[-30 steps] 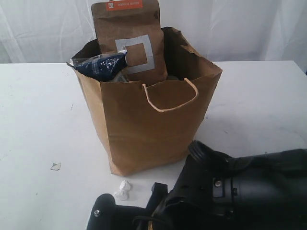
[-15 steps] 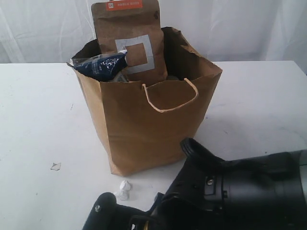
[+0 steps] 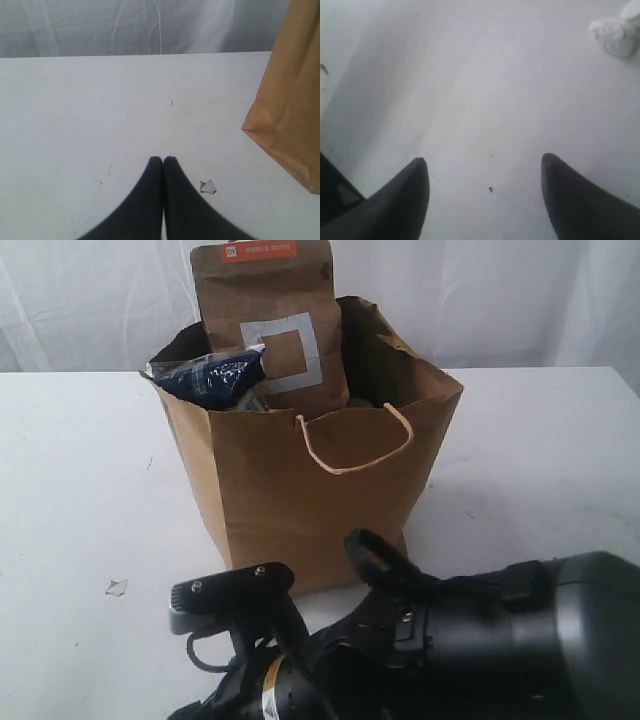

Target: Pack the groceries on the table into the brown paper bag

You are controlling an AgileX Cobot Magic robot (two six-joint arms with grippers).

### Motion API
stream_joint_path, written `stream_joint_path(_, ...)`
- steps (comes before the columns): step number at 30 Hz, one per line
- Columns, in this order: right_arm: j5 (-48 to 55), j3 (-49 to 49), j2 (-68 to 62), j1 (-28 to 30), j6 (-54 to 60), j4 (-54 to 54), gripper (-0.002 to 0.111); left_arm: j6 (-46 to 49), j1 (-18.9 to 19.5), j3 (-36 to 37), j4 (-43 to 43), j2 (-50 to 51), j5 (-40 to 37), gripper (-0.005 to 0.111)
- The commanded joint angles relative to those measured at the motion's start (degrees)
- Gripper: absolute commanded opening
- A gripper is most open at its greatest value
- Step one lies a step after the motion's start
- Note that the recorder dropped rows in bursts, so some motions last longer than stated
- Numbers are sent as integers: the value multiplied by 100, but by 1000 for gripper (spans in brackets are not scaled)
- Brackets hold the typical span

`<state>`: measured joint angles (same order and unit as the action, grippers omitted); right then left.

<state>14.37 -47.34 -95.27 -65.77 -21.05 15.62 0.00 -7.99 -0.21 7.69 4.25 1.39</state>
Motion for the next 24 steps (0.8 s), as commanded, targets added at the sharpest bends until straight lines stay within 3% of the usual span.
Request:
stream_joint_path(1,-279,-22,-669,21,-149,54,63,0,13,21,-5,-27,-9,0)
stream_joint_path(12,-774,-22,-720,354,-594,276,63,0,13,21,-5,-27,-9,0)
stream_joint_path(24,-1473,-119,-829,354,842,247,63,0,13,21,-5,-27,-9,0)
